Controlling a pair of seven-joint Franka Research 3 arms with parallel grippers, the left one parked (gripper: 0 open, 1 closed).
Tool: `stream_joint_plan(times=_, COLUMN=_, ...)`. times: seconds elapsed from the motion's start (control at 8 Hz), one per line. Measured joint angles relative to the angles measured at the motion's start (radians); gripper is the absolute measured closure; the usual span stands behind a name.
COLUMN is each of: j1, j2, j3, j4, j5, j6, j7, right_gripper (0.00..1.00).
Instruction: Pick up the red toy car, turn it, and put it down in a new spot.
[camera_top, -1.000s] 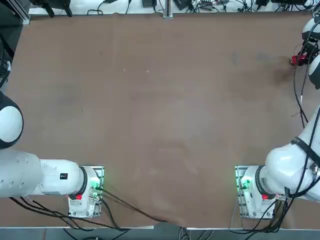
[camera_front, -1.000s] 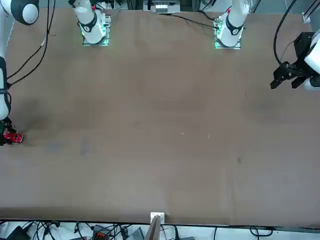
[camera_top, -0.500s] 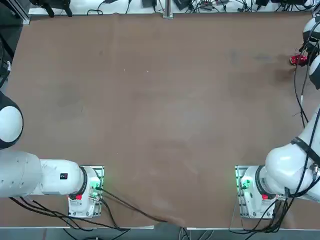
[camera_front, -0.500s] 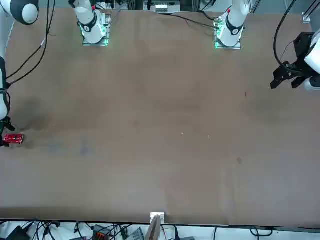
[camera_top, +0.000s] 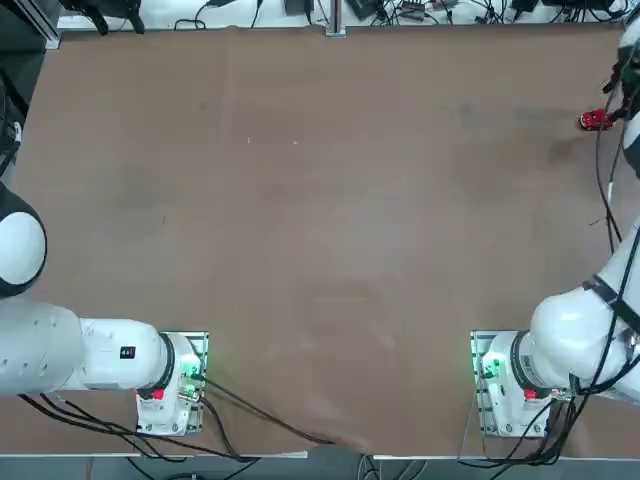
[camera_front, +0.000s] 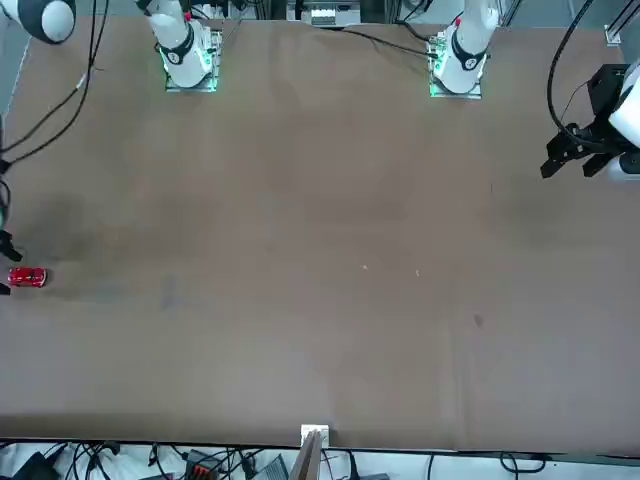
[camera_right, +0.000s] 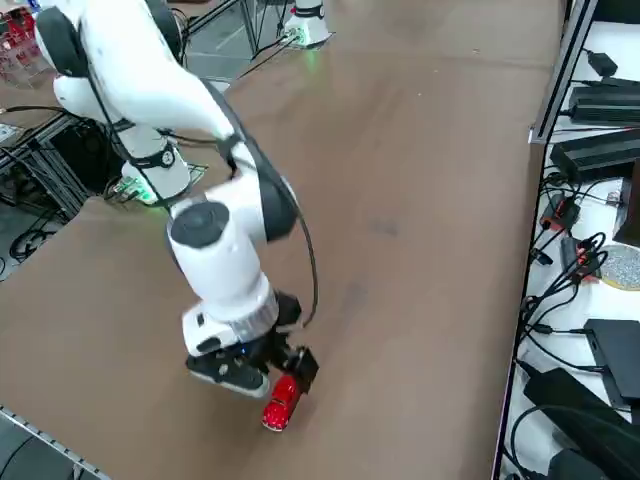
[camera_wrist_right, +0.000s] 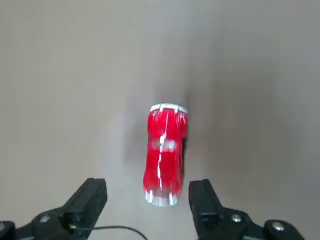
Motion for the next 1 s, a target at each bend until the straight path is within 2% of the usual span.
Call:
stream_joint_plan(times=0.25, j1=0.004, j2=-0.155, j3=0.006, j4=0.008, j5=0.0, j6=-0.273, j7=-0.174, right_gripper=0.0)
stream_joint_plan(times=0.5, j1=0.047, j2=-0.28, j3=0.018, j4=0.008, j5=0.0, j6=-0.489, j7=-0.359, right_gripper=0.0)
stream_joint_plan(times=0.75, j1=0.138, j2=-0.376, j3=0.025, j4=0.007, j5=0.002, j6=-0.668, j7=-0.53, right_gripper=0.0)
stream_joint_plan(times=1.0, j1=0.264, j2=-0.44, j3=0.048, j4=0.01, j5=-0.014, j6=-0.759, j7=-0.589, right_gripper=0.0)
